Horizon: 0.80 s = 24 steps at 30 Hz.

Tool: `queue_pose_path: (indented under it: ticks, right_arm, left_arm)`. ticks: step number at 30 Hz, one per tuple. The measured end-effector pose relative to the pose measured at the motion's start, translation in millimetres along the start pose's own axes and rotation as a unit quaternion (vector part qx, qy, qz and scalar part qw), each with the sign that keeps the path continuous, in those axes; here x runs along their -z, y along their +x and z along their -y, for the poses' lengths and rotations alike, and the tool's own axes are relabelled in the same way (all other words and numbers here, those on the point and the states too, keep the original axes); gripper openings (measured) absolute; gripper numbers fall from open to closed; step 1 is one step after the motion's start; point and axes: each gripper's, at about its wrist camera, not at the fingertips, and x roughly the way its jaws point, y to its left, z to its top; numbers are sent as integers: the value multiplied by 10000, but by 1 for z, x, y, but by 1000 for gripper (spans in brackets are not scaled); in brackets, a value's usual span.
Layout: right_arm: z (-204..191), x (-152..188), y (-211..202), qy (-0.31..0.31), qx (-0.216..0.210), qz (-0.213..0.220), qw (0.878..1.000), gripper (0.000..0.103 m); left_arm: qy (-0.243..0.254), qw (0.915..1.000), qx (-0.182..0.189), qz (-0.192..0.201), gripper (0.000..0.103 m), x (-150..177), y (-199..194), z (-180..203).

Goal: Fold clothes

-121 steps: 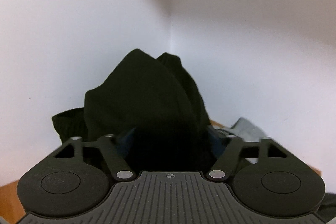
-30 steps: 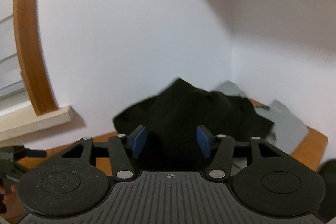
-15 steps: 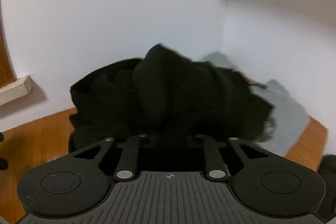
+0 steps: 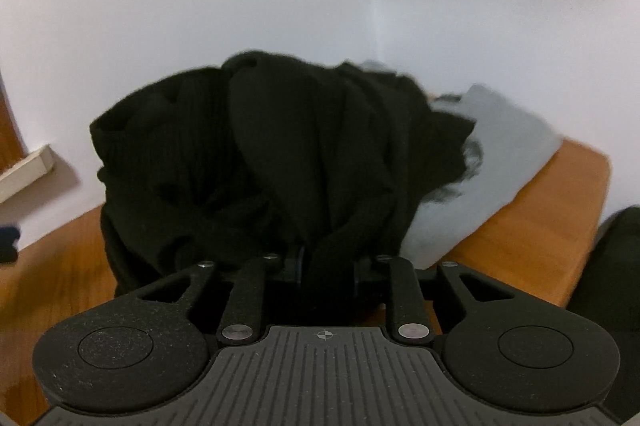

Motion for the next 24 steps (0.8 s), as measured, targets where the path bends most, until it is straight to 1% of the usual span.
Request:
queue_pose_path:
  ticks: [3,5,8,10,13,15,16,17,18,19,20,21,22,24]
  right_arm:
    - [8,9,11,90,-164,4,9998,24]
    - [15,11,14,239,-333,57,9991,24]
    - [19,11,15,254,-464,58,9986,24]
    - [16,11,15,120,-458,71,9989,24]
    - [14,13,14,-20,-452,117,9989,24]
    - [14,13,12,-45,-461,137,9988,24]
    - [13,13,11,-74,-459,149,9988,24]
    - [13,12,9,-102,-459,163,9988,25]
    - [15,12,6,-104,-473,227,9986,25]
    - [16,11,3,-82,-492,285,9983,25]
    - [18,10,0,-60,-512,345,9981,19]
    - [18,9,-4,-46,-532,419,9977,15]
    - [18,7,-9,-31,-552,493,9973,13]
    - [17,3,-20,21,-524,638,9966,12]
  left_arm:
    - [-13,9999,161,-38,103,-28,15,8]
    - [-134,9997,211,-70,103,-47,29,15]
    - [-304,9988,350,-158,102,-73,54,23]
    - [-350,9984,423,-127,100,-86,71,28]
    - [-175,9987,444,-192,97,-100,97,39]
    - [7,9987,346,-387,84,-107,115,46]
    - [-15,9984,300,-487,66,-107,122,47]
    - [-39,9980,254,-586,47,-107,129,47]
    - [-155,9975,255,-646,33,-105,131,46]
    - [-293,9970,273,-667,13,-103,132,43]
    - [-357,9970,212,-660,11,-101,129,41]
    - [-308,9975,147,-622,9,-100,123,41]
    - [-258,9979,81,-585,8,-98,117,40]
    - [-210,9986,6,-491,7,-95,96,34]
